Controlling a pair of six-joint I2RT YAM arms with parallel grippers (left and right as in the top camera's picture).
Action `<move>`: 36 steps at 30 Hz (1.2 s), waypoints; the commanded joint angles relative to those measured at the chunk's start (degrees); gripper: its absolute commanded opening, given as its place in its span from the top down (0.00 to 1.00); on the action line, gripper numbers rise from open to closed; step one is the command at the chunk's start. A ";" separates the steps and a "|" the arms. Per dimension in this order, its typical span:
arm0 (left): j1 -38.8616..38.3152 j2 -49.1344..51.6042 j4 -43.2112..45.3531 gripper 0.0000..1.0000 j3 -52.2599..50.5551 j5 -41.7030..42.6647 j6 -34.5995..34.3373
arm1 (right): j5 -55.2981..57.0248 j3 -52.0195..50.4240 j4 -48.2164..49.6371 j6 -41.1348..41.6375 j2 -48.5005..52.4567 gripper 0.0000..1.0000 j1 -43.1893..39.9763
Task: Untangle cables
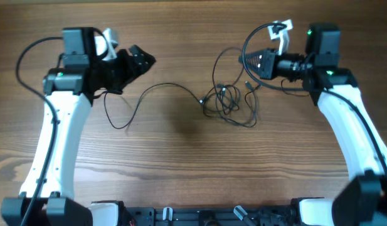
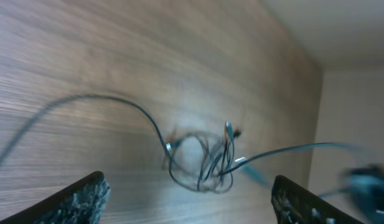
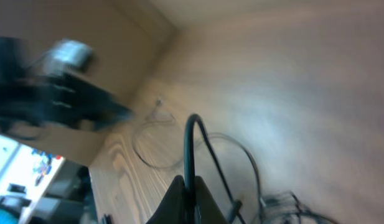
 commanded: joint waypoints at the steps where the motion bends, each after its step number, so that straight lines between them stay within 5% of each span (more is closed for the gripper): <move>1: -5.07 4.46 1.11 0.15 0.59 1.62 0.94 | -4.66 1.92 5.70 6.51 -6.25 0.96 1.09; 5: -10.84 8.20 6.40 0.01 0.59 10.32 1.25 | -8.79 1.92 16.79 17.99 -7.43 0.96 1.20; 11: -16.83 8.85 11.98 0.00 0.59 11.91 1.42 | -8.61 1.92 33.55 34.32 -7.43 0.96 1.20; 17: -21.29 9.44 14.40 0.12 0.57 11.65 1.40 | -8.44 1.92 44.72 47.47 -7.41 0.96 1.20; 21: -21.59 10.38 14.84 0.32 0.59 11.67 1.33 | -8.50 1.92 52.72 55.78 -7.41 0.96 1.20; 26: -21.59 10.43 15.50 0.44 0.57 11.67 1.18 | -7.96 1.92 60.92 62.71 -7.41 0.96 1.20; 32: -21.59 10.43 18.80 0.28 0.59 12.72 -0.83 | -5.18 1.92 64.48 68.19 -7.41 0.96 1.20; 36: -22.12 10.43 22.97 0.28 0.59 20.11 -0.81 | -2.45 1.92 64.70 68.98 -7.41 0.96 1.20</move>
